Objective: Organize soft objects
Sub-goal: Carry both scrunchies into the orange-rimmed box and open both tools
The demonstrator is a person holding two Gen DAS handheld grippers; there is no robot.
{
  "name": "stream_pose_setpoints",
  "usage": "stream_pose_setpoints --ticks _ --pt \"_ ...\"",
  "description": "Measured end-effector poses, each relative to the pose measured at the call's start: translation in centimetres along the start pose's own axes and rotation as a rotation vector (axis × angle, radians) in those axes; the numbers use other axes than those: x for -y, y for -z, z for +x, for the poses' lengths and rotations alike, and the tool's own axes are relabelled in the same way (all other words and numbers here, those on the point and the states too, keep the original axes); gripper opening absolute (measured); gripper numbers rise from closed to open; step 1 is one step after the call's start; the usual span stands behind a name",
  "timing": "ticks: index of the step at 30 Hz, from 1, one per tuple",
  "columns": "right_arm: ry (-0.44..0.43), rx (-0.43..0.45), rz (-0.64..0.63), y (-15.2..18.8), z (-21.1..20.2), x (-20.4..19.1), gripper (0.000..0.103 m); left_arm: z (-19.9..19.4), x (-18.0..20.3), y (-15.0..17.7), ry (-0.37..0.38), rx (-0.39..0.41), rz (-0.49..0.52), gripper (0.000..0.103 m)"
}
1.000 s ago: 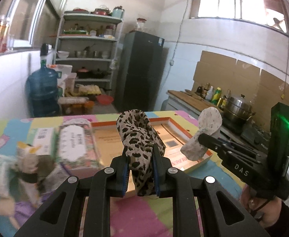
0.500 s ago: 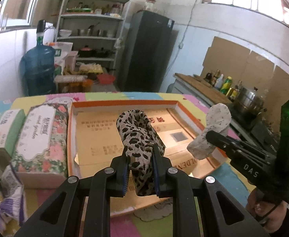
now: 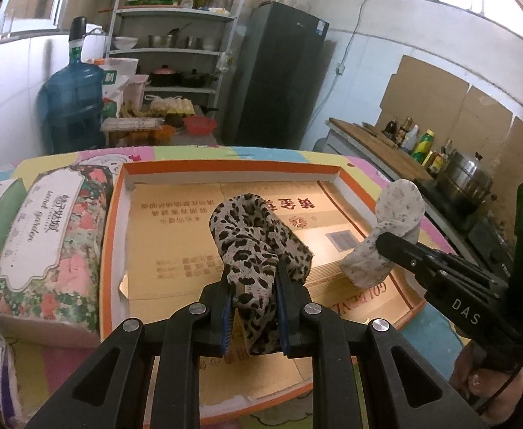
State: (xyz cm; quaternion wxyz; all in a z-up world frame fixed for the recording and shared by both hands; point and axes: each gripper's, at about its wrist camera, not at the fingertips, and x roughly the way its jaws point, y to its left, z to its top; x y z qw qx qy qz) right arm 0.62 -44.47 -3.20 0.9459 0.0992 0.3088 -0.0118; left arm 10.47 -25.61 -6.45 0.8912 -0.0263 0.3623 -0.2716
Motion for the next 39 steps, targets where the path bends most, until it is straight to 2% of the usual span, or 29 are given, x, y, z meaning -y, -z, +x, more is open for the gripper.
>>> stream_pose_setpoints --ticks 10,12,15,17,19,24,26,39 --pt "-0.021 -0.033 0.002 -0.1 1.4 0.2 0.012 0.7 -0.1 0.0 -0.026 -0.020 -0.021 0.023" --pt "-0.024 -0.037 0.003 -0.2 1.6 0.2 0.012 0.8 0.0 -0.1 -0.038 -0.020 -0.015 0.028" --pt "-0.025 -0.036 0.001 -0.2 1.7 0.3 0.013 0.7 0.2 -0.2 -0.051 -0.009 -0.014 0.043" --pt "-0.024 -0.036 -0.003 -0.2 1.9 0.3 0.014 0.5 0.3 -0.3 -0.063 0.010 -0.009 0.058" --pt "-0.025 -0.036 -0.007 -0.2 2.0 0.3 0.018 0.2 0.3 -0.3 -0.071 0.026 -0.003 0.063" --pt "-0.028 -0.034 -0.010 -0.2 2.0 0.0 0.033 -0.4 0.4 -0.4 -0.083 0.037 0.002 0.063" --pt "-0.026 -0.031 -0.011 -0.2 1.8 -0.1 0.036 -0.6 0.5 -0.5 -0.086 0.040 0.004 0.063" --pt "-0.019 -0.006 -0.014 -0.3 0.4 -0.7 0.037 -3.1 0.9 -0.6 -0.126 0.075 0.049 0.063"
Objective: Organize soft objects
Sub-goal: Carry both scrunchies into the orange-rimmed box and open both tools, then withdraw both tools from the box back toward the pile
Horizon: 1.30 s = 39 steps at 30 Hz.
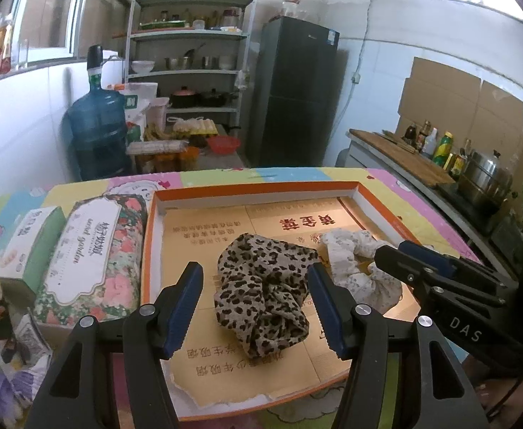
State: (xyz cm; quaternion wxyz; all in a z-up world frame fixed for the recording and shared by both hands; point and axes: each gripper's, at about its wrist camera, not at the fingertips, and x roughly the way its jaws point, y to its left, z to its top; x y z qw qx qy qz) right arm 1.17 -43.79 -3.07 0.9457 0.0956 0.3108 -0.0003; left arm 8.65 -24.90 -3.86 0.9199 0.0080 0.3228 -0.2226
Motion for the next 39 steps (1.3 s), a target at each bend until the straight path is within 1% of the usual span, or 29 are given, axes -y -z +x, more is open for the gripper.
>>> stream_pose_setpoints --ticks 4,11,16,21,31,39 --pt "0.001 0.009 -0.003 0.0 -0.6 -0.4 0.037 -0.9 0.1 -0.1 0.012 0.012 0.017 0.063" --pt "0.004 0.028 -0.012 -0.1 -2.1 -1.5 0.037 -3.2 0.3 0.1 -0.002 0.043 0.045 0.063" --pt "-0.001 0.039 -0.018 0.0 -3.1 -2.6 0.037 -4.7 -0.6 0.3 0.011 0.047 0.027 0.063" --pt "-0.006 0.045 -0.031 0.3 -4.0 -3.9 0.037 -6.2 -1.5 0.5 0.008 0.058 0.015 0.063" --pt "-0.025 0.056 -0.060 0.8 -5.6 -6.8 0.037 -9.5 -3.7 1.1 -0.026 0.083 -0.011 0.063" --pt "-0.063 0.056 -0.089 1.5 -6.4 -10.2 0.037 -12.4 -6.6 2.1 -0.080 0.111 -0.028 0.063"
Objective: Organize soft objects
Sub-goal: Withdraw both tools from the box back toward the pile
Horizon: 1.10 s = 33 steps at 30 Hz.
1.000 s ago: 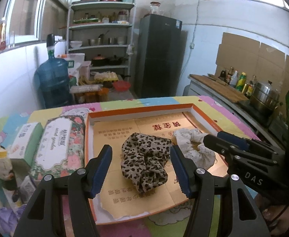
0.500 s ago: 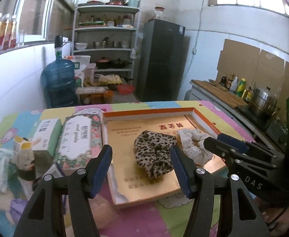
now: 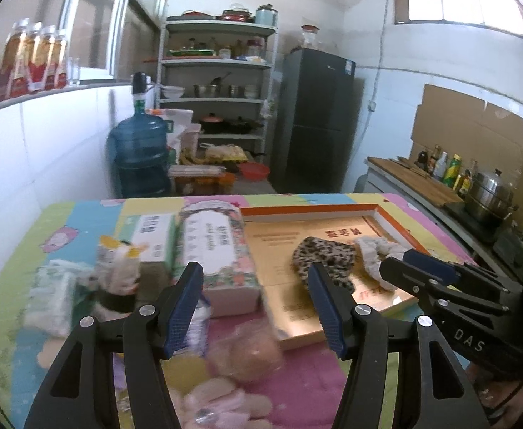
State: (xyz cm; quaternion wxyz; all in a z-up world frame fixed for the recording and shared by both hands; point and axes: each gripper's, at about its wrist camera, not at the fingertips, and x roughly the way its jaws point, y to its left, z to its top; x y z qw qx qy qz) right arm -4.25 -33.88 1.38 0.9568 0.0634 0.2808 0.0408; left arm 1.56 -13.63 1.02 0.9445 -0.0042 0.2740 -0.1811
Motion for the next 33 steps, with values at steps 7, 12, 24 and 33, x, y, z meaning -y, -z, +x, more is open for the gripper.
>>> stream_pose_setpoints --ticks 7,12,24,33 --pt "-0.034 -0.018 -0.024 0.7 0.4 -3.4 0.054 -2.4 -3.5 1.0 -0.032 0.022 -0.024 0.063" --pt "-0.053 -0.036 -0.050 1.2 0.8 -5.8 0.054 -3.7 -6.4 1.9 -0.050 0.038 -0.055 0.063" --pt "-0.088 -0.076 -0.085 2.1 2.2 -10.3 0.073 -5.5 -12.7 3.6 -0.122 0.044 -0.104 0.063" --pt "-0.120 -0.103 -0.123 2.3 3.4 -13.4 0.073 -5.2 -16.6 4.3 -0.144 0.018 -0.147 0.063"
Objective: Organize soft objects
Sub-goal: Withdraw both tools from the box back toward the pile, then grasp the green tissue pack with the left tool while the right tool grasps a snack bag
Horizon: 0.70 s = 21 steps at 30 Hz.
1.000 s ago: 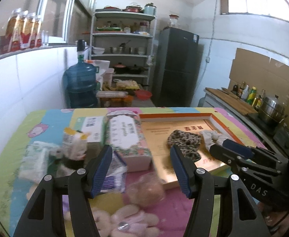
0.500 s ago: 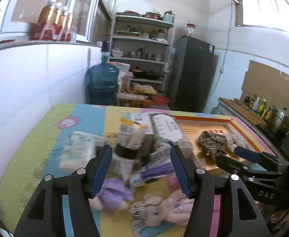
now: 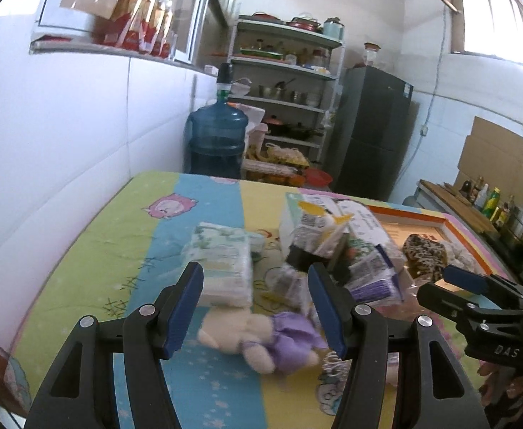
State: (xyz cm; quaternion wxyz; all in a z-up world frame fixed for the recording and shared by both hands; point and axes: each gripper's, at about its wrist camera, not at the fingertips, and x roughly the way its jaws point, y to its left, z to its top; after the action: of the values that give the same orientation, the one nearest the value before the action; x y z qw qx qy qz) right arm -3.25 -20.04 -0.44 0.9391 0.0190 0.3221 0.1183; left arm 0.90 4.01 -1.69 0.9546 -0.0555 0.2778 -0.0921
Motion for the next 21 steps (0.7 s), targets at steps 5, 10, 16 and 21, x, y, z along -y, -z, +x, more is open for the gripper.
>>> stream_pose_setpoints --ticks 5,10,16,21 --pt "-0.012 -0.011 -0.012 -0.2 0.8 -0.8 0.073 2.0 -1.2 -0.2 0.023 -0.045 -0.001 0.063" --pt "-0.010 -0.017 -0.014 -0.4 1.4 -1.2 0.073 4.5 -1.8 -0.3 0.020 -0.098 0.008 0.063" --pt "-0.002 -0.028 -0.007 -0.8 2.3 -1.0 0.073 6.3 -3.1 -0.4 0.014 -0.124 -0.009 0.063" --pt "-0.010 -0.037 -0.014 -1.0 3.2 -1.3 0.073 7.4 -3.5 -0.3 0.023 -0.147 -0.019 0.063"
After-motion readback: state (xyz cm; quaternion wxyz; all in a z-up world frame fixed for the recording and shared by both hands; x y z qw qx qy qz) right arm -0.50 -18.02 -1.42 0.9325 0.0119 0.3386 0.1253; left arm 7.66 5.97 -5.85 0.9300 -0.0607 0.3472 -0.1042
